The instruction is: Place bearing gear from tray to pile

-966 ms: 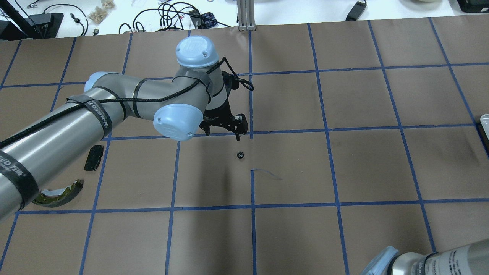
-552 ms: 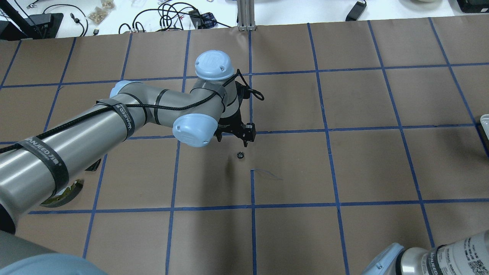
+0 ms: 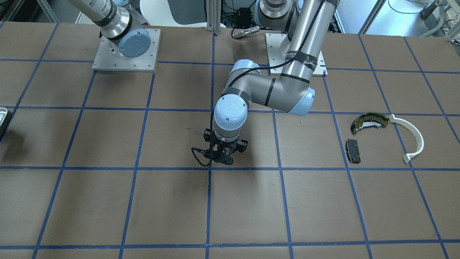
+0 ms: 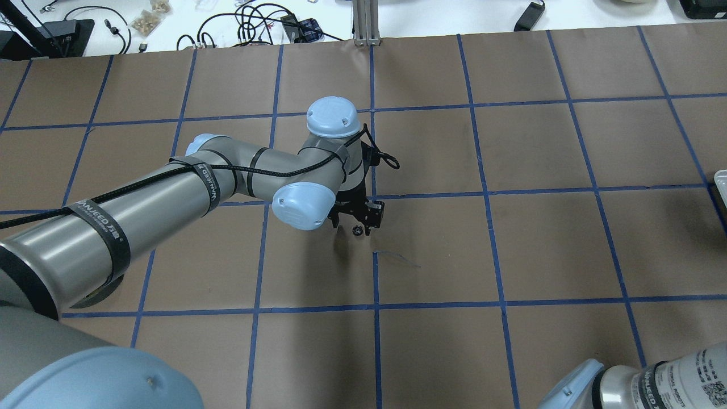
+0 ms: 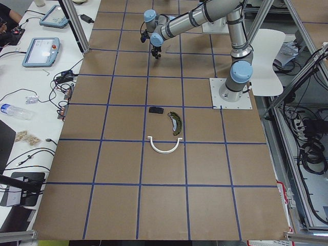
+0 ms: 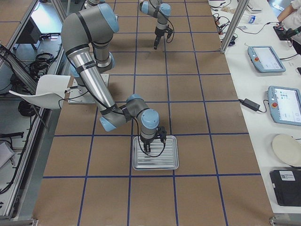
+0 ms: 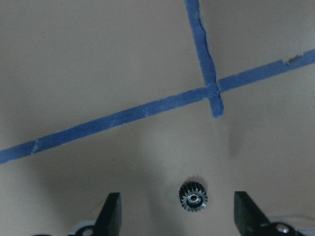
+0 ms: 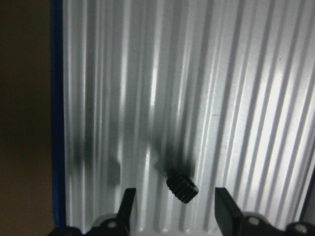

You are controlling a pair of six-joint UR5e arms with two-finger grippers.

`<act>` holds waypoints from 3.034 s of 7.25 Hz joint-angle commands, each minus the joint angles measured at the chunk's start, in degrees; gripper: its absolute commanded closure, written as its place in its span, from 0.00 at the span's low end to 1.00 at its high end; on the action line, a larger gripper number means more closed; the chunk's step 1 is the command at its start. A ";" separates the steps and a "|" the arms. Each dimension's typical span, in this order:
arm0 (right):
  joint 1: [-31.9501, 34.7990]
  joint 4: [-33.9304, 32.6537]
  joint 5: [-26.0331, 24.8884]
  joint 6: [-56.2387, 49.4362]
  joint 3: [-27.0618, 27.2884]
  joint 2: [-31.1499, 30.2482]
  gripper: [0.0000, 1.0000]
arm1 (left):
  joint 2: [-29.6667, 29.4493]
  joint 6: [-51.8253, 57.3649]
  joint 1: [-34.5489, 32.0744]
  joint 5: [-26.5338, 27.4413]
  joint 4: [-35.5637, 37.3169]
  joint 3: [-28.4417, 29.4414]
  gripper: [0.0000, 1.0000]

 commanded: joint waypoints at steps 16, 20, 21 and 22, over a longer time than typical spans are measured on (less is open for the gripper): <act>0.45 1.02 -1.10 1.80 0.18 -2.01 1.00 | 7.67 25.22 39.11 14.34 -22.41 11.52 1.00; 19.64 6.13 -0.93 23.29 10.87 -18.25 1.00 | 5.48 30.24 46.87 15.31 -16.83 6.98 1.00; 26.75 6.04 -0.84 32.58 14.30 -21.60 1.00 | 4.78 32.68 47.23 17.84 -11.91 4.08 1.00; 35.61 6.39 -0.40 45.20 15.64 -23.72 1.00 | 4.33 33.05 47.75 18.30 -7.51 1.18 1.00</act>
